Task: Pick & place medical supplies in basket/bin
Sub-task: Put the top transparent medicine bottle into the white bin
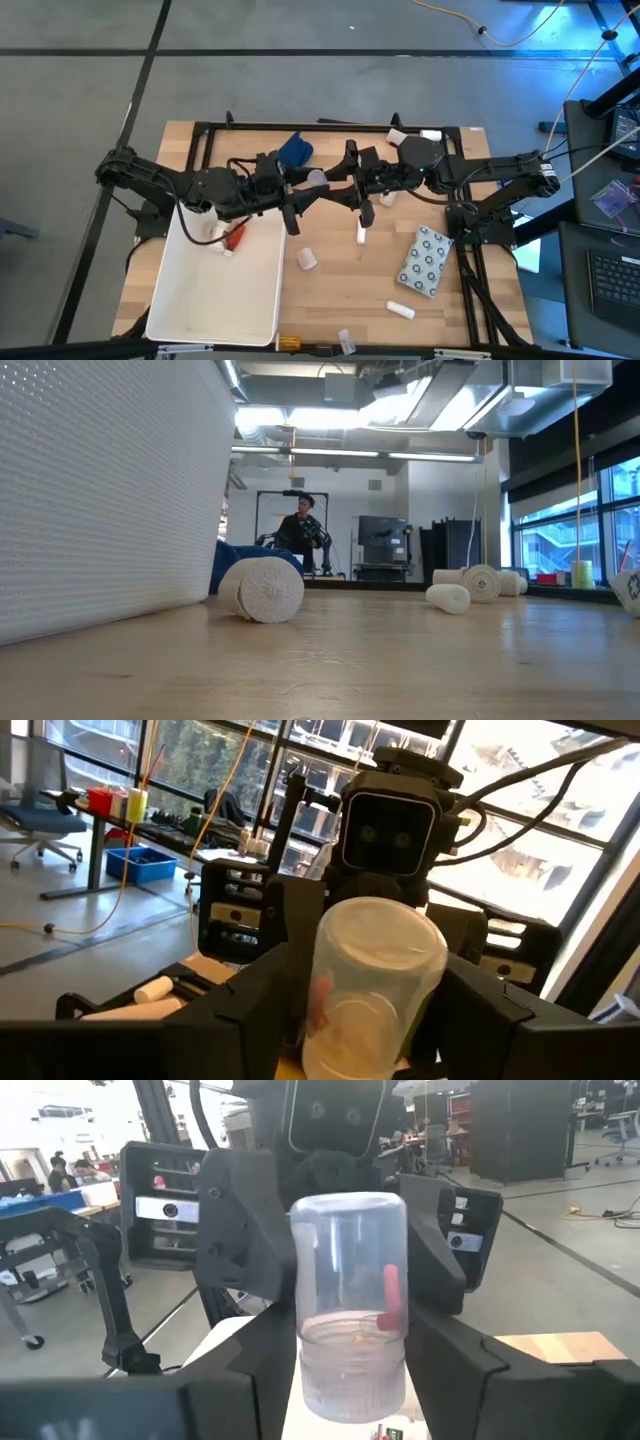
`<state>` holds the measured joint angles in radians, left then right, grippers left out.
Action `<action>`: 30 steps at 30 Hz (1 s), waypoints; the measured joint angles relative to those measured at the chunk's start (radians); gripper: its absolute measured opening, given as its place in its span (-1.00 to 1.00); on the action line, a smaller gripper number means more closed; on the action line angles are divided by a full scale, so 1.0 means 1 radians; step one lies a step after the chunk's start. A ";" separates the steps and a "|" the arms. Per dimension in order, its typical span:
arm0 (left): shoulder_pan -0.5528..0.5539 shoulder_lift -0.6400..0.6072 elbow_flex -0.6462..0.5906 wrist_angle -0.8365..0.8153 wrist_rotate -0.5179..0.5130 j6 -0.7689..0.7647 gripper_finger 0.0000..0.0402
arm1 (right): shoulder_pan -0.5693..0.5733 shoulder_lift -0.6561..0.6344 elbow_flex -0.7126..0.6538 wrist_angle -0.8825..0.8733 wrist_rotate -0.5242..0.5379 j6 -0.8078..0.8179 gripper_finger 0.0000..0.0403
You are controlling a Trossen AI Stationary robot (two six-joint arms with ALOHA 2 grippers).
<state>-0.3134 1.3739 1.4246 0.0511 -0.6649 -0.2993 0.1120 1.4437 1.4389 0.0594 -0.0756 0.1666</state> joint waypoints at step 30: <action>-0.112 -0.081 0.000 -1.096 0.183 -1.202 -0.24 | -0.042 -0.002 0.001 -0.788 0.011 -0.008 0.66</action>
<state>-0.4250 1.2924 1.4242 -1.0449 -0.4814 -1.5009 0.0698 1.4422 1.4399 -0.7282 -0.0644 0.1588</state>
